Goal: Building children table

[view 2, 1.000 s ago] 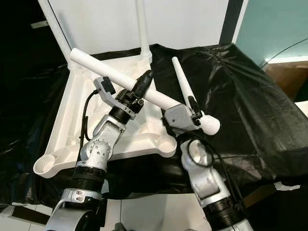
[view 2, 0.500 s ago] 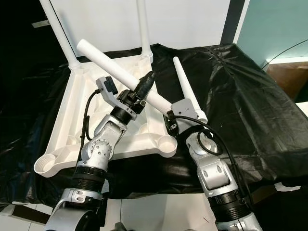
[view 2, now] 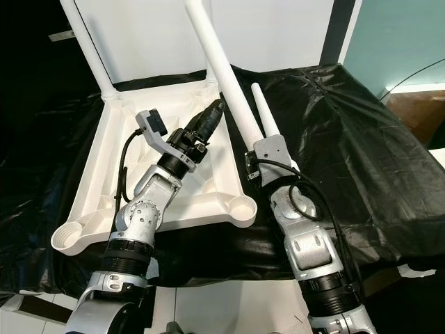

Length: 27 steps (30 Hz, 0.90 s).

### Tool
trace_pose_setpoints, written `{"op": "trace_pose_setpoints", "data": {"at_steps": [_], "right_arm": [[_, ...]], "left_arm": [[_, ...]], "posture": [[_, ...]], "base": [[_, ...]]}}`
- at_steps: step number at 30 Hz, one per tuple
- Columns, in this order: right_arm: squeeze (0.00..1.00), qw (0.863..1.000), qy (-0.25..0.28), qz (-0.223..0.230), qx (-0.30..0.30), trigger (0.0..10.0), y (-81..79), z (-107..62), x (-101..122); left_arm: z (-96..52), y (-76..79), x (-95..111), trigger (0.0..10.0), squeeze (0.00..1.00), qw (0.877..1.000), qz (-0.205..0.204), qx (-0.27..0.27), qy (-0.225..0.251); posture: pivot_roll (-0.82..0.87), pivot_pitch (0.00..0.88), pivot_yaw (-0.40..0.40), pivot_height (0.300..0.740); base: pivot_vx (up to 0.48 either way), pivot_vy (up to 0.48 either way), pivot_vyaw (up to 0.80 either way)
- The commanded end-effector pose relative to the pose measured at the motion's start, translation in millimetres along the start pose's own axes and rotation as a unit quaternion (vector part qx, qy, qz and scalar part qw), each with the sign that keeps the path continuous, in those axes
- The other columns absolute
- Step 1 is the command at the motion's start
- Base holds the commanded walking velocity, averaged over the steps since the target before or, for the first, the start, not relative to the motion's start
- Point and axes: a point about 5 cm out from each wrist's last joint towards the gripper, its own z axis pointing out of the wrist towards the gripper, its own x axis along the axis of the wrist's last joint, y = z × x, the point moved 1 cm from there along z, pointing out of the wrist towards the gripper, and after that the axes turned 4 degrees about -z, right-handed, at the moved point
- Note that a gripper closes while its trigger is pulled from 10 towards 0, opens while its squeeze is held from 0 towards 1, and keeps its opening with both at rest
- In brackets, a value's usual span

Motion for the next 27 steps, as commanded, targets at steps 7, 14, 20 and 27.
{"op": "trace_pose_setpoints", "data": {"at_steps": [7,14,20,27], "right_arm": [[0.0,0.989,0.073,-0.126,-0.031,0.0,-18.3,-8.8,11],[0.0,0.975,0.092,-0.203,-0.021,0.0,-25.6,-7.3,9],[0.0,0.952,0.126,-0.277,-0.002,0.0,-42.5,-12.8,6],[0.0,0.948,0.129,-0.291,0.003,0.0,-44.2,-14.4,1]], "left_arm": [[1.2,-2.6,-2,10.0,0.93,1.0,0.008,0.013,-0.001],[1.8,-3.2,-2,10.0,0.91,1.0,0.006,0.014,-0.002],[0.4,-5.0,-2,10.0,0.02,1.0,0.007,0.017,-0.002],[0.3,-5.4,-3,10.0,0.0,1.0,0.007,0.018,-0.001]], "posture": [[-0.13,0.019,0.079,0.74],[-0.12,0.023,0.081,0.74],[-0.12,0.022,0.079,0.74],[-0.12,0.023,0.079,0.74]], "base": [[0.0,0.0,0.0],[0.0,0.0,0.0],[0.0,0.0,0.0],[0.0,0.0,0.0]]}}
